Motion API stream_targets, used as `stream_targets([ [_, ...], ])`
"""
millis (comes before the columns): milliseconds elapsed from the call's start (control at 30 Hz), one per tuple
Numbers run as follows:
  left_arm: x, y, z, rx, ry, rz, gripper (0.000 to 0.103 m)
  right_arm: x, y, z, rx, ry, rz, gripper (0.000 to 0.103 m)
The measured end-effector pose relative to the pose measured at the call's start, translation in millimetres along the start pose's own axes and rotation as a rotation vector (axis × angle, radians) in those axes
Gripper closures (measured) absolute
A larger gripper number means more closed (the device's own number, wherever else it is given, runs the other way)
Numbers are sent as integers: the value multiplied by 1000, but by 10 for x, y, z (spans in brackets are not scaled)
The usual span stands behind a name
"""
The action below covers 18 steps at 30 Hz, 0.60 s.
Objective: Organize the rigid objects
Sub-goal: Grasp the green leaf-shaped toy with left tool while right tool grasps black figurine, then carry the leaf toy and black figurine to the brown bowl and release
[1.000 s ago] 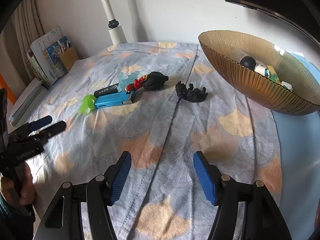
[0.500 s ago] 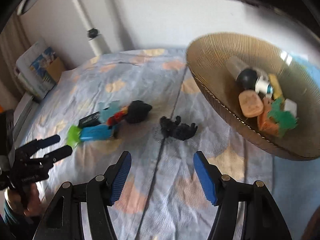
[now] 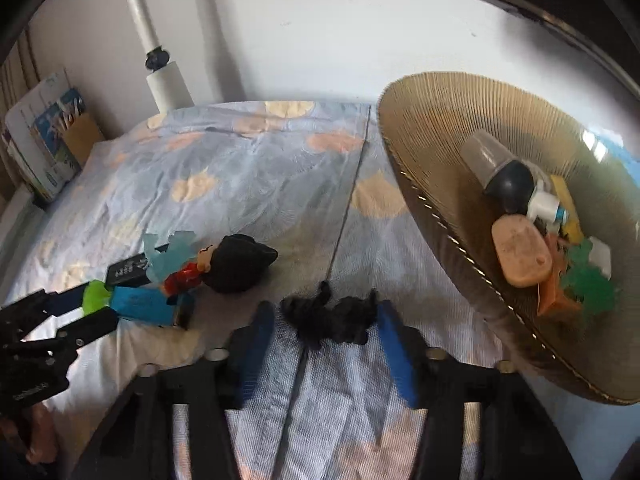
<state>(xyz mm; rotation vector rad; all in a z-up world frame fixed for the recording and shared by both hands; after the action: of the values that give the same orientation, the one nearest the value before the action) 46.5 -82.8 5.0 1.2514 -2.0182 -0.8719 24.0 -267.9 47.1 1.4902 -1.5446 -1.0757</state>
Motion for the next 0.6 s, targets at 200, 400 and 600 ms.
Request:
stream_targets([
  [200, -46, 186, 99, 30, 24, 13, 69, -32, 147, 73, 18, -9, -34, 57],
  [400, -12, 468, 383, 43, 39, 17, 69, -382, 583, 377, 32, 123, -149, 57],
  [600, 9, 535, 611, 32, 41, -5, 69, -744, 593, 739, -21, 243, -149, 57],
])
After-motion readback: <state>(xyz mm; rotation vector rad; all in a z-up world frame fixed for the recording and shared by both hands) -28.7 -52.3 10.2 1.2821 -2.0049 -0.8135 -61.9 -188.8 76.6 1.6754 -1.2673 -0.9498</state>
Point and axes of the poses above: each gripper's, at about its wrist camera, not at the fingertips, and y roughly against the way its jaws point, x to its right, z to its underside, the point moved 1 cm from there along -y, roughly the way its jaws point, and after that the axes turned 2 degrees about y, right-handed, at the moved point
